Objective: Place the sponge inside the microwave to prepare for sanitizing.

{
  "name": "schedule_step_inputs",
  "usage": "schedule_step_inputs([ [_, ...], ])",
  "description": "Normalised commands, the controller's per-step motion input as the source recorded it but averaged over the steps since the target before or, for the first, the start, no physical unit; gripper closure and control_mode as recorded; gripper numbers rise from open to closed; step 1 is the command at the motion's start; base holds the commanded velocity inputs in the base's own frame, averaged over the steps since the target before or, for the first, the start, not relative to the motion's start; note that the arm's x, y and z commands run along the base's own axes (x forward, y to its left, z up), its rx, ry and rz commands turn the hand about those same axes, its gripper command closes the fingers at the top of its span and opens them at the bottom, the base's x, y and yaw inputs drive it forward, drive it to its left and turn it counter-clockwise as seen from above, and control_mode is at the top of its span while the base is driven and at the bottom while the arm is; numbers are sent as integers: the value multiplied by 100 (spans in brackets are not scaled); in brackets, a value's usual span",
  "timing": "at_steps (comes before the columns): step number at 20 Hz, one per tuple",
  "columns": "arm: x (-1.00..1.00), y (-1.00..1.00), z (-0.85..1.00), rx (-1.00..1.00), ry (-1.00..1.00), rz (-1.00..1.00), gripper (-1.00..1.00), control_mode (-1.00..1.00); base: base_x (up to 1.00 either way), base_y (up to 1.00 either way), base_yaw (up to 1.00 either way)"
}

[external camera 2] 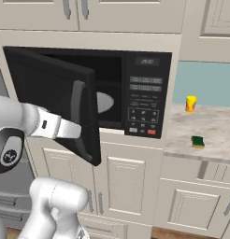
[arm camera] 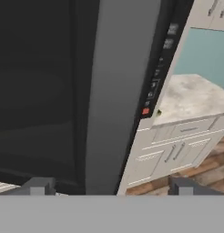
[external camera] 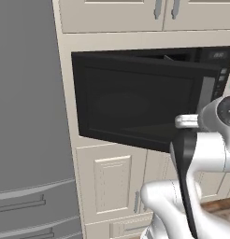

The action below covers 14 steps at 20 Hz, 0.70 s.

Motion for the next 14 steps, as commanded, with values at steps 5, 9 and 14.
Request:
schedule_step_inputs([
  [5,-97,-25,30,11,-3,-12,-100,-100,0,0,0],
  [9,-74,-71,44,46,-2,-3,-100,-100,0,0,0],
  [14,12,-94,1,58,12,5,-100,-100,0,0,0],
])
